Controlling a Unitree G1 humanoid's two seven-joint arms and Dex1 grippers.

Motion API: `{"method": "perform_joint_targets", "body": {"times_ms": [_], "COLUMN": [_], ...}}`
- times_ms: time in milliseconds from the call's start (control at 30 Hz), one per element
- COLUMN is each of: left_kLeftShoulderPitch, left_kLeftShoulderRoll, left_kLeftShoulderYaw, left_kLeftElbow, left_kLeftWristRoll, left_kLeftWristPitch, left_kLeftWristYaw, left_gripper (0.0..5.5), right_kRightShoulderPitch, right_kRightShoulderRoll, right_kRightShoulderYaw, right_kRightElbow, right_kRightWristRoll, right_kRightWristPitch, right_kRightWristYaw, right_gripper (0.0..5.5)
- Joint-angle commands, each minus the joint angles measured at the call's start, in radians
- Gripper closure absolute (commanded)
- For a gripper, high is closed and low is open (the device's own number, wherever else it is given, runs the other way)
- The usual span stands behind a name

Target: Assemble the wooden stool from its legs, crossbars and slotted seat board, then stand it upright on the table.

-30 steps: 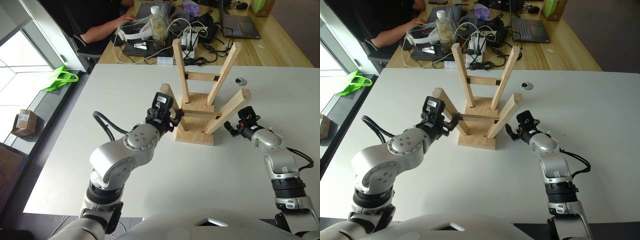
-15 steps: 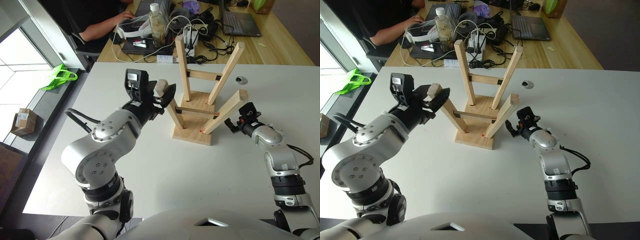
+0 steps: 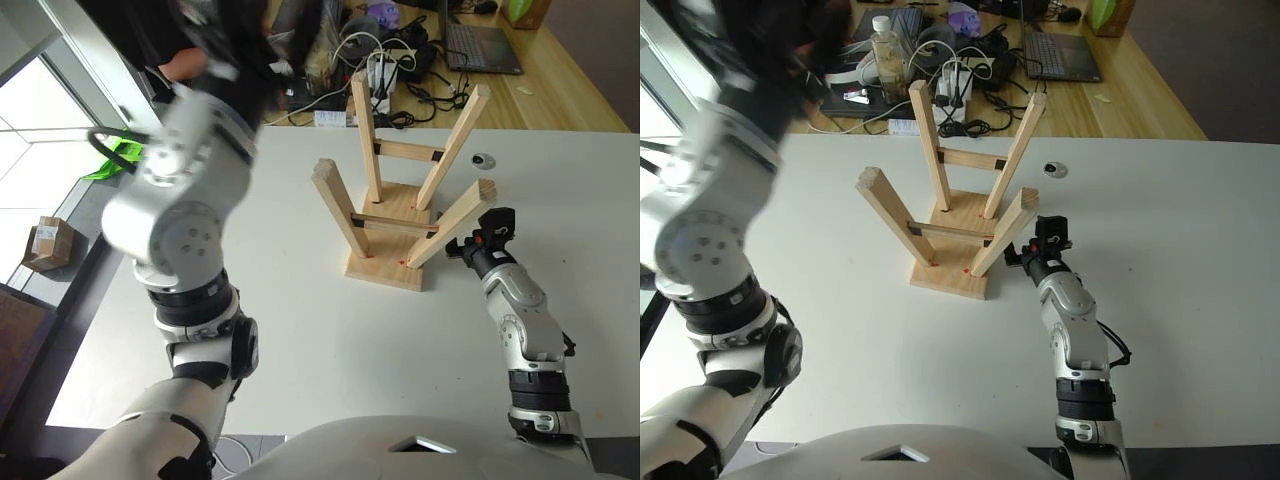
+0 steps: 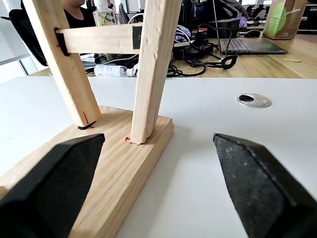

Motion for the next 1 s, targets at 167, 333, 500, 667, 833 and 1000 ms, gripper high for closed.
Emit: {"method": "perform_joint_targets", "body": {"times_ms": [167, 333, 500, 667, 833, 1000], "left_kLeftShoulderPitch": [-0.102, -0.195, 0.066, 0.130, 0.143, 0.136], "left_kLeftShoulderRoll": [-0.099, -0.127, 0.015, 0.014, -0.002, -0.025], "left_kLeftShoulderYaw": [0.068, 0.307, 0.134, -0.077, -0.139, -0.136], "left_kLeftElbow": [0.019, -0.097, -0.014, -0.021, -0.116, -0.151], "left_kLeftWristRoll": [0.021, -0.093, 0.087, 0.127, 0.111, 0.121], "left_kLeftWristPitch": [-0.071, -0.175, -0.058, 0.020, 0.098, 0.138], "left_kLeftWristYaw": [0.023, 0.069, 0.072, 0.020, -0.029, -0.045], "left_gripper": [2.31, 2.31, 2.31, 2.31, 2.31, 2.31], "right_kRightShoulderPitch": [-0.011, -0.165, -0.452, -0.351, -0.175, -0.116], "right_kRightShoulderRoll": [-0.021, -0.051, -0.062, -0.139, -0.261, -0.307], "right_kRightShoulderYaw": [-0.033, -0.194, -0.249, -0.141, -0.044, 0.003], "right_kRightElbow": [0.015, -0.077, -0.320, -0.506, -0.558, -0.490], "right_kRightWristRoll": [-0.021, 0.006, 0.543, 0.978, 0.986, 0.778], "right_kRightWristPitch": [0.002, -0.138, 0.069, 0.311, 0.408, 0.346], "right_kRightWristYaw": [-0.048, -0.157, -0.051, 0.069, 0.191, 0.204], "right_gripper": [1.37, 1.37, 1.37, 1.37, 1.37, 1.37]}}
